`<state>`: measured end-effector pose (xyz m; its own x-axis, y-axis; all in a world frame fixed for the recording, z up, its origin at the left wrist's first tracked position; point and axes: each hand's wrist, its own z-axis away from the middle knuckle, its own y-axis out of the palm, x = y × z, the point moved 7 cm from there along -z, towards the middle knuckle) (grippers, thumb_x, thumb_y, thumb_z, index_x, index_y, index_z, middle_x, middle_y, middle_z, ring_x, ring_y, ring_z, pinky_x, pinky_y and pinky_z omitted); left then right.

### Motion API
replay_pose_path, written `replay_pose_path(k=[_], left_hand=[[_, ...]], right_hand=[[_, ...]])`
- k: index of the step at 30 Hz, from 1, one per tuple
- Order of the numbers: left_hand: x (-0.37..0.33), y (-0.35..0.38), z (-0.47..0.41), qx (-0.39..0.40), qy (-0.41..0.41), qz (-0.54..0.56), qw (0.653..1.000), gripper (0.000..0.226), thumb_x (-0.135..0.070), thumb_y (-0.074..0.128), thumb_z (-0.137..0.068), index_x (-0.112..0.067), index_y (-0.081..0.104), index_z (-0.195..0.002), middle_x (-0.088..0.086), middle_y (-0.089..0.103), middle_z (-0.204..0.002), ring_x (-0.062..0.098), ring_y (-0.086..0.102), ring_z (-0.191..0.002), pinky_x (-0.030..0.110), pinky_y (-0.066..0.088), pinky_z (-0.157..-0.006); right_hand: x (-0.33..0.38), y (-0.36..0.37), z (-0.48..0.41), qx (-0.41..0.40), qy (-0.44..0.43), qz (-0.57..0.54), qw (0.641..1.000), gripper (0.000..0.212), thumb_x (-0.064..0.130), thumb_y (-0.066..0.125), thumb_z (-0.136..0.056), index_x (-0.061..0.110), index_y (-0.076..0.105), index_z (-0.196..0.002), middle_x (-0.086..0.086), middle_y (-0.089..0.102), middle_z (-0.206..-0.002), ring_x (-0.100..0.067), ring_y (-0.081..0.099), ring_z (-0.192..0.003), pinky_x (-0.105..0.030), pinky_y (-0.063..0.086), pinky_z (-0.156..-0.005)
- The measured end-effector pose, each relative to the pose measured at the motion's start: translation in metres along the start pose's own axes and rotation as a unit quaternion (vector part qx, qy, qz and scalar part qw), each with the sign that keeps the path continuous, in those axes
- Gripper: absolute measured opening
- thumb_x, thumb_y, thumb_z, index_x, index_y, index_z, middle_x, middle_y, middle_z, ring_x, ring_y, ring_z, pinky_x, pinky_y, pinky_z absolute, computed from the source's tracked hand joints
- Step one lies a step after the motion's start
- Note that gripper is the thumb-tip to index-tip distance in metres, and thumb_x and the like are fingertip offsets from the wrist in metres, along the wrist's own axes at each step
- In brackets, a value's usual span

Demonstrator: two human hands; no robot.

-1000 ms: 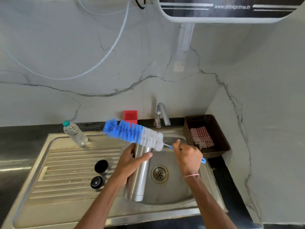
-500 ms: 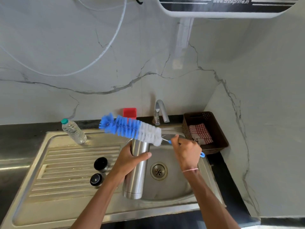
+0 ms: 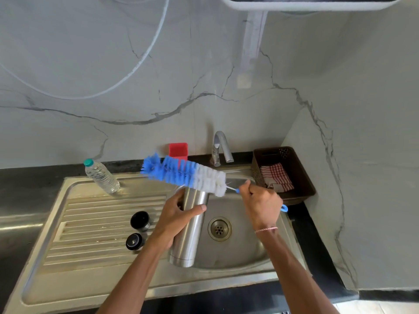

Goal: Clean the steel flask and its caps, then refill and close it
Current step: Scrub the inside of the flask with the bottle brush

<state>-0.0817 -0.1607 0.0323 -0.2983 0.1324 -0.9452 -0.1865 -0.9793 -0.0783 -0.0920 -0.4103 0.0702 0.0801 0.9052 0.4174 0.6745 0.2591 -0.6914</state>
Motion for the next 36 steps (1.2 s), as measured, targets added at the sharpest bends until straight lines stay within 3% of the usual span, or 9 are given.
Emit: replay_pose_path(k=[6,11,13,16,20,24,28,33,36], left_hand=[[0.009,-0.019,0.003,0.002,-0.051,0.057,0.997,0.037,-0.024,0.075,-0.088,-0.012,0.063,-0.120,0.018,0.079,-0.093,0.032,0.075,-0.081,0.045,0.060,-0.073],[0.007,-0.004,-0.007,0.024,-0.052,0.007,0.998,0.082,-0.037,0.098,-0.056,-0.019,0.057,-0.125,0.011,0.078,-0.102,0.027,0.076,-0.092,0.046,0.060,-0.085],[0.006,-0.007,-0.009,0.014,-0.046,0.005,0.999,0.084,-0.041,0.098,-0.055,-0.027,0.055,-0.126,0.005,0.077,-0.110,0.024,0.076,-0.098,0.047,0.059,-0.090],[0.003,-0.019,-0.007,-0.006,-0.046,0.027,0.999,0.070,-0.038,0.095,-0.061,-0.030,0.059,-0.120,0.002,0.078,-0.109,0.025,0.076,-0.098,0.049,0.060,-0.090],[0.001,-0.031,-0.001,-0.030,-0.050,0.048,0.997,0.052,-0.032,0.093,-0.066,-0.026,0.067,-0.111,0.010,0.078,-0.098,0.030,0.076,-0.086,0.044,0.062,-0.077],[0.003,-0.014,-0.004,-0.006,-0.044,-0.017,0.999,0.033,-0.029,0.087,-0.077,-0.022,0.073,-0.106,0.009,0.079,-0.093,0.031,0.077,-0.086,0.049,0.063,-0.081],[0.000,-0.001,-0.005,-0.011,-0.043,-0.057,0.997,0.024,-0.025,0.084,-0.081,-0.020,0.072,-0.101,0.002,0.077,-0.084,0.025,0.075,-0.081,0.040,0.062,-0.074],[0.009,-0.018,0.001,-0.018,-0.094,0.040,0.995,0.077,-0.030,0.101,-0.056,-0.018,0.058,-0.119,0.009,0.078,-0.101,0.029,0.078,-0.088,0.041,0.061,-0.074],[0.012,-0.024,0.002,-0.028,-0.093,0.057,0.994,0.074,-0.035,0.098,-0.054,-0.018,0.061,-0.117,0.014,0.077,-0.103,0.036,0.076,-0.092,0.050,0.063,-0.080]], right_hand=[[-0.046,-0.008,0.012,-0.004,0.070,0.014,0.997,0.056,0.034,0.052,-0.090,0.010,0.051,-0.040,-0.001,0.039,-0.035,-0.021,0.031,-0.031,-0.022,0.025,-0.046],[0.013,0.014,0.003,0.008,0.011,-0.013,1.000,0.052,0.028,0.057,-0.091,0.014,0.050,-0.042,0.004,0.038,-0.036,-0.018,0.033,-0.028,-0.018,0.027,-0.037],[0.019,0.018,0.000,0.013,0.015,-0.021,1.000,0.050,0.027,0.059,-0.090,0.014,0.050,-0.043,0.002,0.039,-0.036,-0.021,0.034,-0.029,-0.021,0.030,-0.037],[-0.003,0.008,0.002,0.008,0.005,-0.016,1.000,0.052,0.029,0.056,-0.092,0.015,0.052,-0.042,0.007,0.036,-0.037,-0.016,0.030,-0.029,-0.016,0.022,-0.041],[-0.043,-0.003,0.009,-0.003,0.092,-0.005,0.996,0.056,0.036,0.050,-0.090,0.010,0.053,-0.041,0.000,0.039,-0.035,-0.020,0.033,-0.031,-0.021,0.026,-0.047],[-0.009,0.007,0.003,0.002,0.032,-0.001,0.999,0.053,0.030,0.054,-0.093,0.012,0.056,-0.043,0.005,0.036,-0.036,-0.016,0.030,-0.029,-0.015,0.020,-0.044],[0.026,0.017,0.001,0.019,0.002,-0.008,1.000,0.051,0.029,0.057,-0.093,0.014,0.053,-0.044,0.004,0.040,-0.037,-0.019,0.034,-0.028,-0.020,0.032,-0.037],[-0.021,-0.003,0.011,-0.002,0.047,0.009,0.999,0.054,0.030,0.054,-0.092,0.010,0.053,-0.041,0.001,0.040,-0.035,-0.019,0.031,-0.029,-0.021,0.030,-0.038],[-0.033,-0.005,0.017,-0.007,0.075,0.007,0.997,0.054,0.031,0.054,-0.091,0.009,0.053,-0.041,-0.001,0.039,-0.035,-0.022,0.031,-0.030,-0.022,0.029,-0.041]])
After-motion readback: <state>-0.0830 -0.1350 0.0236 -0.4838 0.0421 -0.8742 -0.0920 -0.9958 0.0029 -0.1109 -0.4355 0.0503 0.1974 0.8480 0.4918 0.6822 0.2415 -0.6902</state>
